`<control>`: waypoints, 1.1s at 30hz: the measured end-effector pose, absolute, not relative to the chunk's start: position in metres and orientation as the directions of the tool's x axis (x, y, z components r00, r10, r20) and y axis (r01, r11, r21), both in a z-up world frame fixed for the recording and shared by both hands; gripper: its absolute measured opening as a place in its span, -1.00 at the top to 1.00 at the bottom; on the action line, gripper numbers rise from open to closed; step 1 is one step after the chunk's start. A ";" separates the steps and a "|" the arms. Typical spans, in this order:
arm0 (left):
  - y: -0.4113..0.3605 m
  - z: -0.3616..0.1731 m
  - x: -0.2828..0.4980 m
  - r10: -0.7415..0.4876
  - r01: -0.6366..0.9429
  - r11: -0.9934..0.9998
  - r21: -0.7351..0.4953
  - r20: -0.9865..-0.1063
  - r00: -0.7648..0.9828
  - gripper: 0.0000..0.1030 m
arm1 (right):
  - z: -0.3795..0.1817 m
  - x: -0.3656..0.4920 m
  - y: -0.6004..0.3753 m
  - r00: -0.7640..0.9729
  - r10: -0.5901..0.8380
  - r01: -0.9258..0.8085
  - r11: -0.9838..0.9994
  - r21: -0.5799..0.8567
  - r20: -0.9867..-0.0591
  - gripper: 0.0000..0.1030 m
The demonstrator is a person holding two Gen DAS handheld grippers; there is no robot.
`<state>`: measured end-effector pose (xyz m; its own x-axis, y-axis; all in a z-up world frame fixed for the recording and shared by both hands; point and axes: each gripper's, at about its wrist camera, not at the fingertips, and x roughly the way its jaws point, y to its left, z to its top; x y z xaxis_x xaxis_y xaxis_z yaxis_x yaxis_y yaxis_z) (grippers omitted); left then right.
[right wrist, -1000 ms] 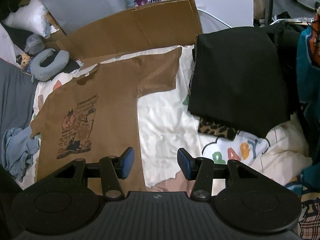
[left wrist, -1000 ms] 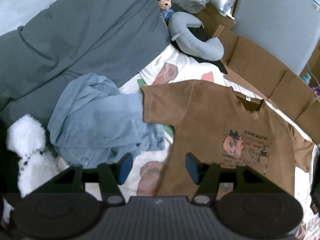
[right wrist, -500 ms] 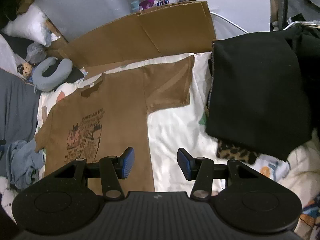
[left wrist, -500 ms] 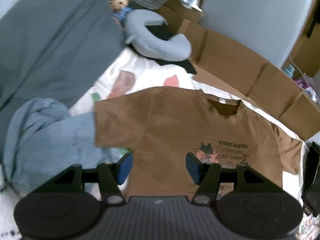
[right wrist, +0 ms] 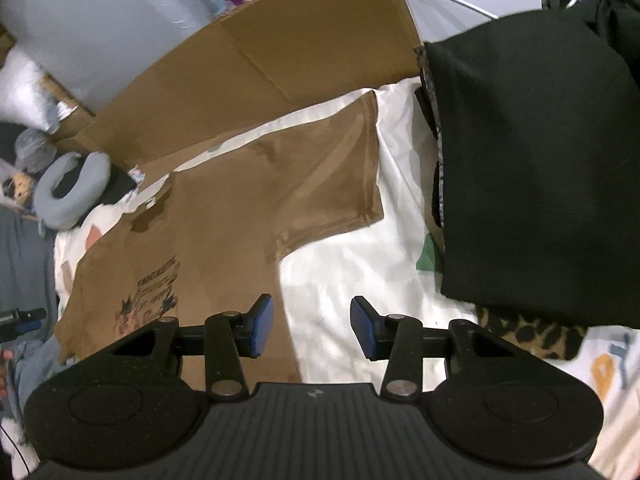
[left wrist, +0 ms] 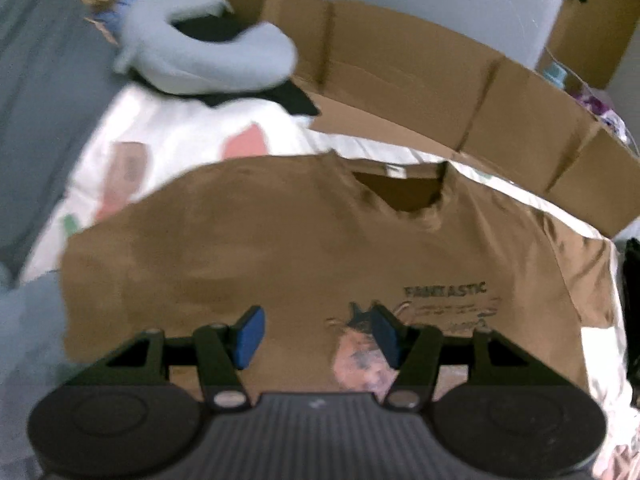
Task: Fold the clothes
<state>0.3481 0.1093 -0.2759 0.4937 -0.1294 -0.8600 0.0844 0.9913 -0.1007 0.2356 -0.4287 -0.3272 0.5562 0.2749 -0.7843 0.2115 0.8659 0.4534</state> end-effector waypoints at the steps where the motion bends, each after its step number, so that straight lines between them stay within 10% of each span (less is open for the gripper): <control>1: 0.103 -0.283 0.355 -0.148 0.099 0.989 -0.114 -0.860 0.488 -0.20 | -0.334 0.241 -0.429 0.556 0.272 0.223 0.861 0.457 -0.785 0.03; 33: -0.067 -0.355 0.397 -0.389 0.495 0.847 -0.194 -0.861 0.328 -0.26 | -0.444 0.291 -0.438 0.662 0.216 0.431 0.674 0.600 -0.718 0.04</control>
